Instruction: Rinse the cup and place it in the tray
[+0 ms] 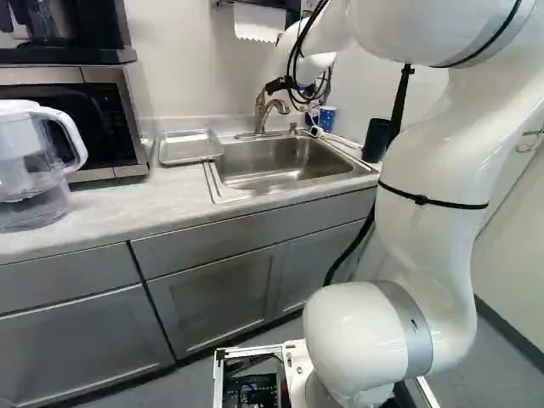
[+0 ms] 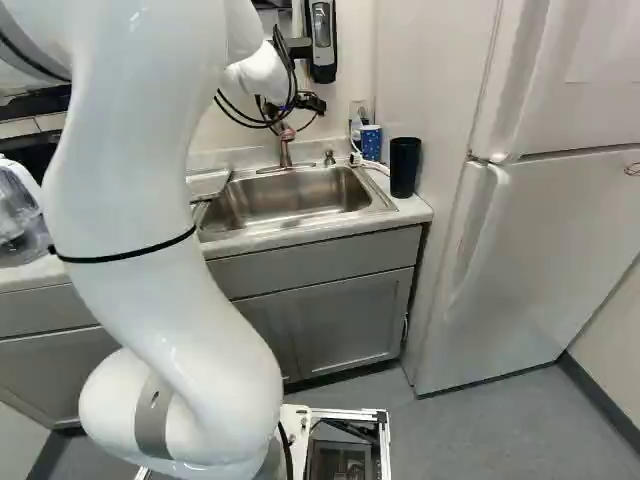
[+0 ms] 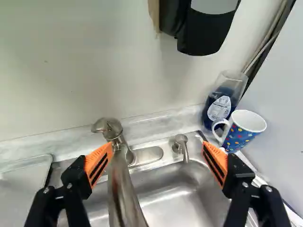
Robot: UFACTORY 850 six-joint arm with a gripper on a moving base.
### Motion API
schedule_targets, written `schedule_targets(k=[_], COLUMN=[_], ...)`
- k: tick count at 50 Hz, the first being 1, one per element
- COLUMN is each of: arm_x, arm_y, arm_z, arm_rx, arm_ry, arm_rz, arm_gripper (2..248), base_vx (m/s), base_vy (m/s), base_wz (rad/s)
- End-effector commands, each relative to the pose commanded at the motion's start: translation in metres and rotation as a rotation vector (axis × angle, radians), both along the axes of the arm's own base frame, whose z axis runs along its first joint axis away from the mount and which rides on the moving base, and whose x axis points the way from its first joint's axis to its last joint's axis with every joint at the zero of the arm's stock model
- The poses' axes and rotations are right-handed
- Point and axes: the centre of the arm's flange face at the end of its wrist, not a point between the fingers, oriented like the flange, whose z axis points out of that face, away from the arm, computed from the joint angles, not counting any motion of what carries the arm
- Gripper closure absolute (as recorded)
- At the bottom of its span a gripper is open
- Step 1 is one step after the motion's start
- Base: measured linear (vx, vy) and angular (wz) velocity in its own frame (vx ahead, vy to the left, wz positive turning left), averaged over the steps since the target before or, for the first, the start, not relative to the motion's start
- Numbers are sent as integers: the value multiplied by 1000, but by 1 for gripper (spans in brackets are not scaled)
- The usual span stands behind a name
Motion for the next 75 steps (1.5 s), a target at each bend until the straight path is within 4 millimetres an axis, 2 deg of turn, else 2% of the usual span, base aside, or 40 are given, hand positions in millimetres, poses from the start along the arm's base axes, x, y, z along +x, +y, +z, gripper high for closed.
schedule_targets(k=[7,28,75], arm_x=[11,12,30], arm_y=[0,0,11], arm_z=[-1,1,8], arm_rx=[0,0,1], arm_ry=[-4,-32,-131], arm_rz=[0,0,17], arm_gripper=[3,3,3], base_vx=[0,0,0], base_vy=[0,0,0], base_wz=[0,0,0])
